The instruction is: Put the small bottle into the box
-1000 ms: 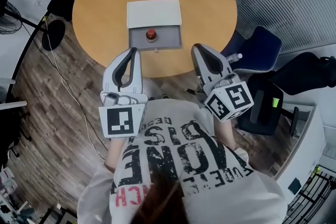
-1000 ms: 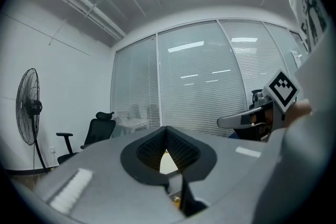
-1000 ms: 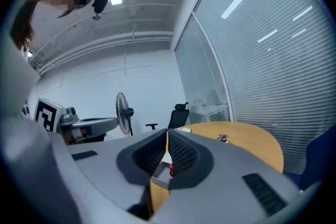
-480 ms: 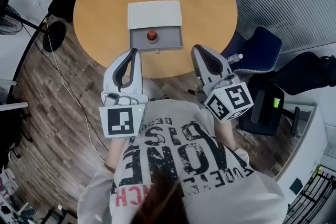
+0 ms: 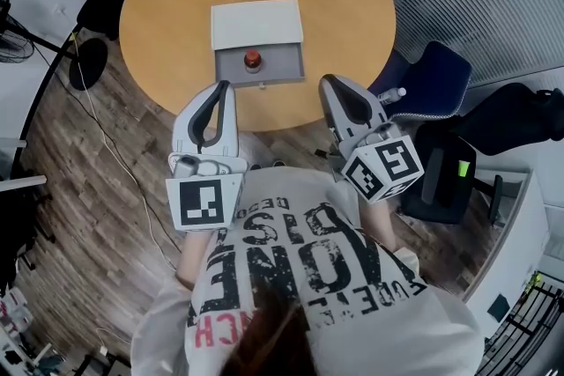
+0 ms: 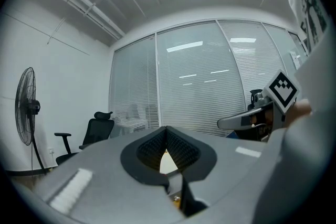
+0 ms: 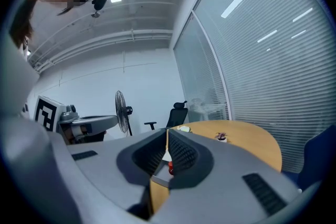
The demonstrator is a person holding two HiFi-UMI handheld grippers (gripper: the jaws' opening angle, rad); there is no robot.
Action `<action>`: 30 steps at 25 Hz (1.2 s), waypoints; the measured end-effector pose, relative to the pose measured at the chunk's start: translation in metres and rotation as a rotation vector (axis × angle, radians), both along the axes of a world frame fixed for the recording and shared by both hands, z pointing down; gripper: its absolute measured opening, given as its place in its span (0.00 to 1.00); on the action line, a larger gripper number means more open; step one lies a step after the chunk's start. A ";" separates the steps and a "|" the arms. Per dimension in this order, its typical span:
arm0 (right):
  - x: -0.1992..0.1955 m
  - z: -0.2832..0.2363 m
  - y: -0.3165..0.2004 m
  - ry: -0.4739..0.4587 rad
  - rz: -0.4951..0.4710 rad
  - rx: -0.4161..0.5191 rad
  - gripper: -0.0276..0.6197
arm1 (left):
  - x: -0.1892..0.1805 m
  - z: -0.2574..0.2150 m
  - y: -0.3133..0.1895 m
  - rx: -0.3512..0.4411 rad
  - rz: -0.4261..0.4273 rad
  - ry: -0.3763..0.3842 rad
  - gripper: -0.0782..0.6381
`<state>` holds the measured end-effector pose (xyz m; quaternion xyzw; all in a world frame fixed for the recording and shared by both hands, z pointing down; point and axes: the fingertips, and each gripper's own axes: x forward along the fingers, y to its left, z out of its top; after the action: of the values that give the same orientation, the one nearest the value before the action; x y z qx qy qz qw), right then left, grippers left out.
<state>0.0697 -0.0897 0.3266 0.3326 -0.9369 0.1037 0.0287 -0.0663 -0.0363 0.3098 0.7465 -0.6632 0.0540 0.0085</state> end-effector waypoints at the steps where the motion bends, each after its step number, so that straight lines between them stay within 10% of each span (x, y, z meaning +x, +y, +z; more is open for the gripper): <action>1: 0.000 0.001 0.000 0.001 0.002 -0.001 0.07 | 0.000 0.000 0.000 0.000 0.000 0.001 0.12; 22: -0.009 0.002 0.002 0.018 0.009 0.005 0.07 | -0.009 0.006 -0.002 0.003 0.020 0.006 0.12; 30: -0.017 0.007 0.003 0.040 0.017 0.000 0.07 | -0.021 0.042 -0.035 -0.008 0.148 -0.081 0.13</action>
<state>0.0529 -0.0866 0.3335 0.3428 -0.9332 0.0974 0.0465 -0.0873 -0.0714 0.3516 0.7906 -0.6058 0.0871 -0.0194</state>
